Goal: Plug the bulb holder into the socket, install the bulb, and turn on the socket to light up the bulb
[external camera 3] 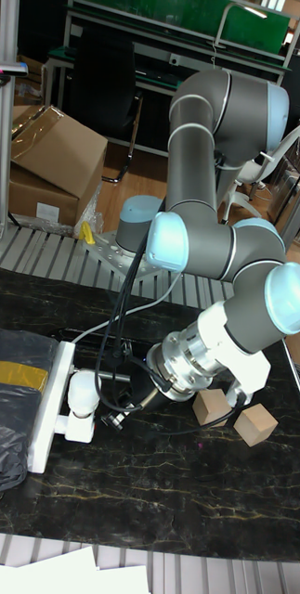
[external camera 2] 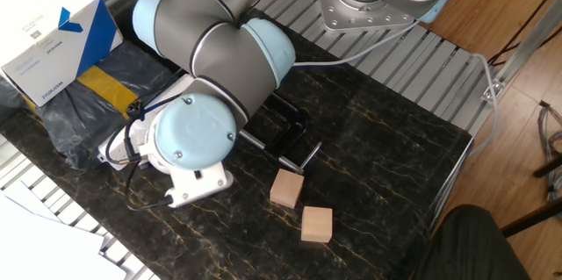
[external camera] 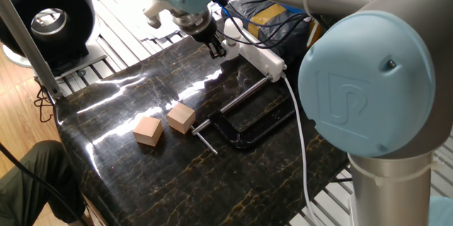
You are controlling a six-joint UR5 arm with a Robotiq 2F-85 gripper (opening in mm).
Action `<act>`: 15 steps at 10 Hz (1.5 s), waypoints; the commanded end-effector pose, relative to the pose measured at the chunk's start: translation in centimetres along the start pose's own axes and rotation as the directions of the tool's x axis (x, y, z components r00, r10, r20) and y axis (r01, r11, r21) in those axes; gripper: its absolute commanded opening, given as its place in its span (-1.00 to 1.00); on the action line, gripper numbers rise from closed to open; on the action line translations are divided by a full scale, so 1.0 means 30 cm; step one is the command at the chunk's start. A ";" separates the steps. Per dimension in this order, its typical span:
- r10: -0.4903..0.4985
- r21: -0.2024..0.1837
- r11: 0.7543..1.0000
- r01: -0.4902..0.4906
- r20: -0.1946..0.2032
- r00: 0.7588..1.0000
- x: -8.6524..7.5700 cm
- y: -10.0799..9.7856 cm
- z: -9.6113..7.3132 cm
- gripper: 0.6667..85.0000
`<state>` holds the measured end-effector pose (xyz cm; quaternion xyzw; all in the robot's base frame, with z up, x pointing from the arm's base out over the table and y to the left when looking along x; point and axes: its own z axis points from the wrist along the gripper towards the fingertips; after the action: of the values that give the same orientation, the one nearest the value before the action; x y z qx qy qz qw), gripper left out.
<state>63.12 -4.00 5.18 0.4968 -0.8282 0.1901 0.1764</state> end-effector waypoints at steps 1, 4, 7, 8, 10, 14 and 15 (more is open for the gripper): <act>0.040 -0.027 0.999 -0.039 0.024 0.999 -0.007 0.010 -0.036 -0.99; 0.089 -0.067 0.994 -0.082 0.116 0.989 -0.061 0.033 -0.099 -0.99; 0.112 -0.129 0.988 -0.088 0.190 0.975 -0.074 0.083 -0.191 -0.99; 0.108 -0.134 0.987 -0.082 0.199 0.974 -0.054 0.092 -0.225 -0.99; 0.098 -0.104 0.992 -0.072 0.264 0.960 -0.043 0.063 -0.294 -0.99; -0.028 -0.068 0.996 0.055 0.351 0.936 0.027 -0.040 -0.372 -0.99; -0.061 -0.091 0.991 0.099 0.351 0.935 0.082 -0.048 -0.385 -0.99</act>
<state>64.19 0.55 14.05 0.5175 -0.8500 0.0712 0.0681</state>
